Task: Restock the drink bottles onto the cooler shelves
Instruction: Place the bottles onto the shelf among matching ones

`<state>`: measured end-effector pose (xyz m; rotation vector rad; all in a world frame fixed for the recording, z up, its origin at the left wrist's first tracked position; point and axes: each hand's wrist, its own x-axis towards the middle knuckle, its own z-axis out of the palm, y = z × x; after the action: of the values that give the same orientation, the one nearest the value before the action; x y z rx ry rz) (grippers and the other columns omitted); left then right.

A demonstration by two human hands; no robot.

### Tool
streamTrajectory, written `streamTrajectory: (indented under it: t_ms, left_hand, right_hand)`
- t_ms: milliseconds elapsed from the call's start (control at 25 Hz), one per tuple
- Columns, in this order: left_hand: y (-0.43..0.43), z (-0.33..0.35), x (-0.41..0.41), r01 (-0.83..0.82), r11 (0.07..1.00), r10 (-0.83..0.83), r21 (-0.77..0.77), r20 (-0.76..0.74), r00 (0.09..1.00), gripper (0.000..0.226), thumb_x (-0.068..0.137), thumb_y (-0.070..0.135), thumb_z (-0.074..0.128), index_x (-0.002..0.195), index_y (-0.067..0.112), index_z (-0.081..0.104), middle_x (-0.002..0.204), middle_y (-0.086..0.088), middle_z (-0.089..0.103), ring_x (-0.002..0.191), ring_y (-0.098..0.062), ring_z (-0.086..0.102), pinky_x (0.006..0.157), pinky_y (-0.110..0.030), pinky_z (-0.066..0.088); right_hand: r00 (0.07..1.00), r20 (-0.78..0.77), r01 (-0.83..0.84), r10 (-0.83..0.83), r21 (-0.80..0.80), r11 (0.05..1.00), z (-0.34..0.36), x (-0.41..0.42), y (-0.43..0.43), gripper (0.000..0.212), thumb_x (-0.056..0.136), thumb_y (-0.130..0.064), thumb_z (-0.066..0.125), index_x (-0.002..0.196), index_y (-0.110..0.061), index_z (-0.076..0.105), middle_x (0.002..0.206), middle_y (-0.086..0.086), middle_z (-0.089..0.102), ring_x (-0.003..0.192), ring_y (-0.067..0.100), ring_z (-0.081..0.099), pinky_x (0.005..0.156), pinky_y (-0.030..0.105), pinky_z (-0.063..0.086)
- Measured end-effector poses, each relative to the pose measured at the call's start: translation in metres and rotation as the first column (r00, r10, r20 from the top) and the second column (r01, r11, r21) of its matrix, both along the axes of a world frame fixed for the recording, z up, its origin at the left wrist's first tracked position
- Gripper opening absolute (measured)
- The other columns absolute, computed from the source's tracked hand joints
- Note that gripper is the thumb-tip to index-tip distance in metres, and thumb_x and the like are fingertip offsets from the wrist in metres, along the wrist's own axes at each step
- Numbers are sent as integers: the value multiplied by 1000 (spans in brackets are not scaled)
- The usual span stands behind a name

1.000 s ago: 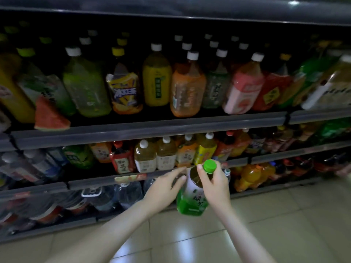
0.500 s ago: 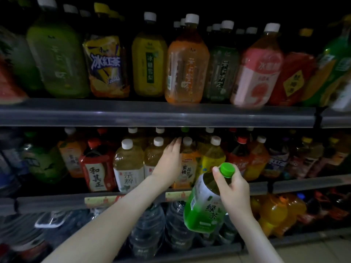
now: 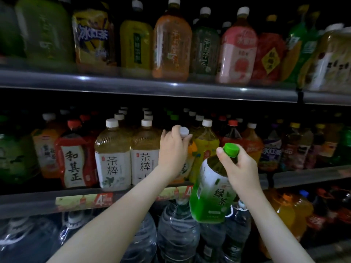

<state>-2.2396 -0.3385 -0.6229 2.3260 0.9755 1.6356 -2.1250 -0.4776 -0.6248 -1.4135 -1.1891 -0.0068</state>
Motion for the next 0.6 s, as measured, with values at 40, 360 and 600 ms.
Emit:
streamTrajectory:
  t_ms: [40,360,600]
  left_hand:
    - [-3,-4,-4,26,999,-26,33,8,1000,41,94,22,56,121,-8,50,103,-22,62,99,-39,58,92,-42,44]
    - [-40,40,-43,20,976,-69,219,221,973,51,95,43,39,120,0,49,92,-1,61,75,-16,59,66,-11,45]
    - [-50,75,-104,-9,1000,8,0,261,965,32,98,34,46,120,11,53,91,2,65,65,4,57,50,-11,43]
  right_hand:
    - [1000,-2,5,-5,15,1000,-3,3,-2,13,92,-32,59,87,-20,60,77,3,64,69,11,58,65,28,46]
    - [999,18,40,-43,154,987,21,25,-19,17,91,-31,60,82,-17,63,75,7,65,67,14,58,59,20,44]
    - [998,14,-59,58,147,987,42,15,17,20,92,-34,59,92,-16,66,82,-7,66,70,-8,58,61,5,41]
